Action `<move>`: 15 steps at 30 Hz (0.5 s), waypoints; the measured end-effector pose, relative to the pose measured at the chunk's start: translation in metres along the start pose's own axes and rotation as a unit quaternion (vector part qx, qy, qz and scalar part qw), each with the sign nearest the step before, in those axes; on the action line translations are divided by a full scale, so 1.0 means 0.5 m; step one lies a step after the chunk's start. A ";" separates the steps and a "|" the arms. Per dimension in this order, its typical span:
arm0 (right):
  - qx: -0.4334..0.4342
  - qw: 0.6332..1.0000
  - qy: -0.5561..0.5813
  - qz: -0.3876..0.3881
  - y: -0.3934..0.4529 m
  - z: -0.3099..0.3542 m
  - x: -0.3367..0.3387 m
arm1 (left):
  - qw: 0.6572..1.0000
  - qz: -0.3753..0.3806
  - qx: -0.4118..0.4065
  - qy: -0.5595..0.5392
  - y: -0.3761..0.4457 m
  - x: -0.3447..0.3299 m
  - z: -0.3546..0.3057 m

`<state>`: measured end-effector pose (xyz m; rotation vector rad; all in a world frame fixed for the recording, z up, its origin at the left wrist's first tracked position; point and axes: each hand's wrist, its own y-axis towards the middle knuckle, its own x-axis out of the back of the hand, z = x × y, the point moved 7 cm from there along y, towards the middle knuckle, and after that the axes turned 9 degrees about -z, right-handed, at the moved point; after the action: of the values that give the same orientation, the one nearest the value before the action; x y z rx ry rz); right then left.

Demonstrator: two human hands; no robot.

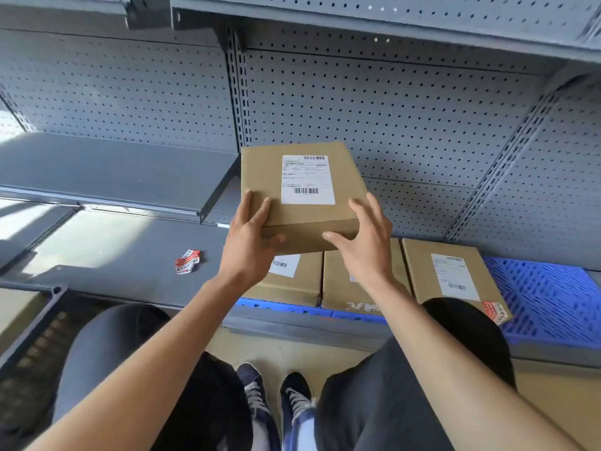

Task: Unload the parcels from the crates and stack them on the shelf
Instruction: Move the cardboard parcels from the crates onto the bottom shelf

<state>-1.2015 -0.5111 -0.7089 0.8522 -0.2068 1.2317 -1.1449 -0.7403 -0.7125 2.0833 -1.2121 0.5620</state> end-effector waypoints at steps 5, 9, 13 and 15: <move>-0.016 1.000 -0.018 0.008 -0.006 -0.027 0.023 | 1.000 0.007 -0.017 0.002 -0.004 -0.036 -0.019; -0.021 0.999 -0.030 0.016 0.003 -0.043 0.043 | 1.000 0.014 -0.017 -0.005 -0.003 -0.062 -0.031; -0.032 0.998 -0.053 0.007 0.006 -0.099 0.084 | 0.999 0.036 -0.025 -0.016 0.000 -0.117 -0.065; -0.044 0.997 -0.069 0.005 0.009 -0.137 0.110 | 0.998 0.049 -0.037 -0.015 -0.004 -0.157 -0.097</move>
<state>-1.2060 -0.4242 -0.7224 0.8607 -0.3746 1.1656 -1.1827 -0.6581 -0.7303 1.9858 -1.3379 0.5246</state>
